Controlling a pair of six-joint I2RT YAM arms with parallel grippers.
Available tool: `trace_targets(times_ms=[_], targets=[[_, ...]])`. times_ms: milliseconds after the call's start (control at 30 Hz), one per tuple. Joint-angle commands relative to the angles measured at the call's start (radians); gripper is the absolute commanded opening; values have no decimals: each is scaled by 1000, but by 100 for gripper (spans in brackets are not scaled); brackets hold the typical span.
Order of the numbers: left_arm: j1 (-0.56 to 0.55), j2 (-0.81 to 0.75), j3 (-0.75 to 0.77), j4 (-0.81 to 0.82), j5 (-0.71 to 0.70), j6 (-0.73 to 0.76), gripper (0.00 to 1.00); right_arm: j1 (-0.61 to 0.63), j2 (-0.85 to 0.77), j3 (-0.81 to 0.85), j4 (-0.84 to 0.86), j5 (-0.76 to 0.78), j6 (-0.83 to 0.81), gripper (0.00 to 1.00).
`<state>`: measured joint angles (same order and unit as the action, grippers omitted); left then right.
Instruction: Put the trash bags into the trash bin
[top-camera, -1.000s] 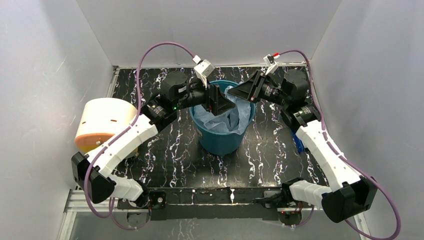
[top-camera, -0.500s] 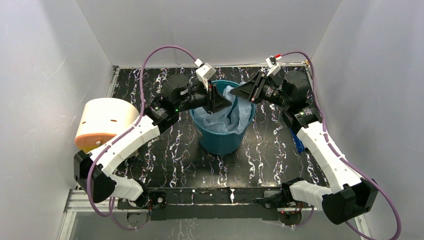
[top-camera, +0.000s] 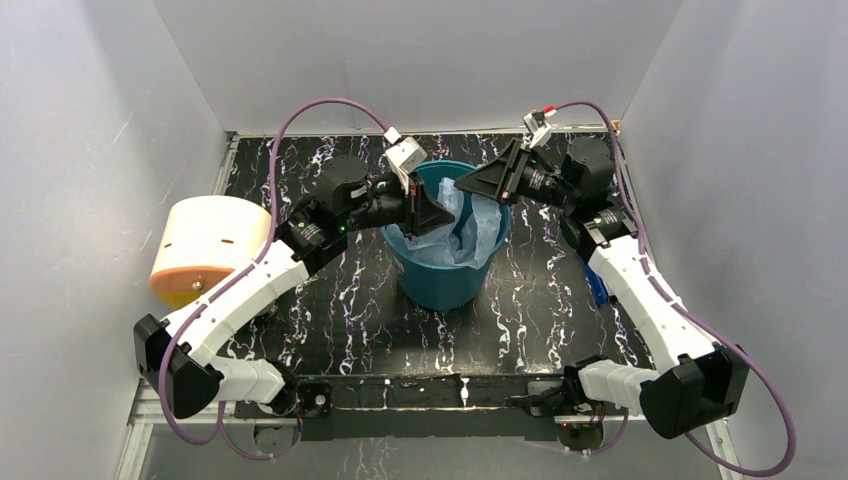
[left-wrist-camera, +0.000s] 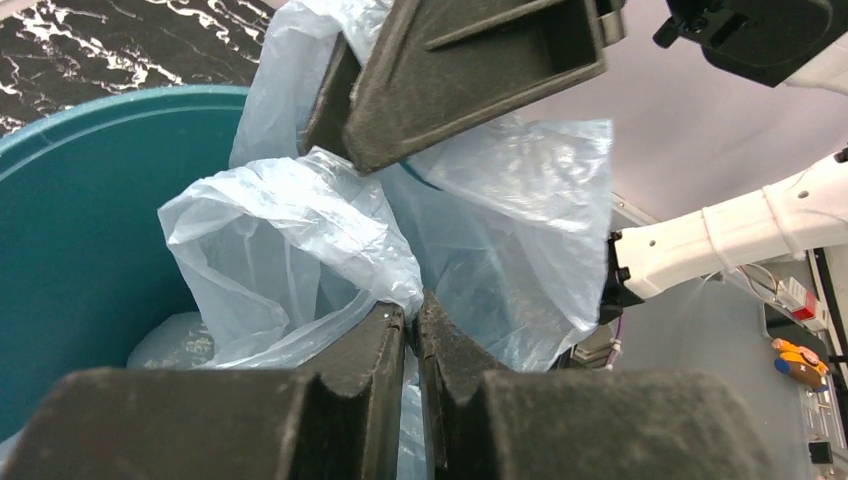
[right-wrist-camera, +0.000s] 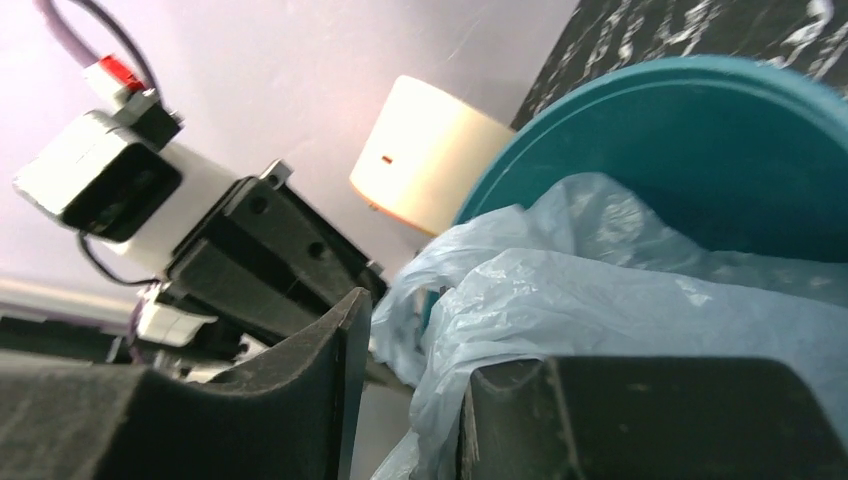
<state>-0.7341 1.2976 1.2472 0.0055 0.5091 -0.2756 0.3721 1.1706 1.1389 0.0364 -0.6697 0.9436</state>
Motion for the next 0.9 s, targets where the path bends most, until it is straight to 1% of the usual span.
trace_targets(times_ms=[0, 33, 100, 200, 267, 333, 400, 533, 600, 700, 867], targets=[[2, -31, 37, -103, -40, 39, 7, -5, 4, -4, 184, -174, 103, 38], [2, -26, 64, -158, -58, 54, 7, -4, 4, -13, 210, -184, 125, 37], [2, -31, 79, -199, -5, 93, 7, -5, 14, -39, 251, -163, 174, 40], [1, -69, 25, -153, 39, 87, 7, -5, 61, -23, 213, -136, 207, 43], [2, -96, -19, -91, 33, 59, 6, -5, 86, -5, 188, -148, 211, 44], [2, -110, -37, -62, 23, 41, 3, -5, 82, 1, 169, -139, 192, 46], [1, -110, -38, -66, 20, 46, 0, -4, 67, 6, 129, -121, 162, 49], [1, -104, -44, -56, 14, 46, 0, -5, 75, 59, -4, -111, 89, 52], [2, -91, -46, -41, 38, 36, 0, -5, 85, 58, 14, -146, 97, 52], [2, -69, -41, -39, 79, 25, 0, -4, 105, 47, 94, -219, 153, 53], [1, -74, -58, -21, 104, 23, 0, -5, 134, 44, 131, -241, 198, 52]])
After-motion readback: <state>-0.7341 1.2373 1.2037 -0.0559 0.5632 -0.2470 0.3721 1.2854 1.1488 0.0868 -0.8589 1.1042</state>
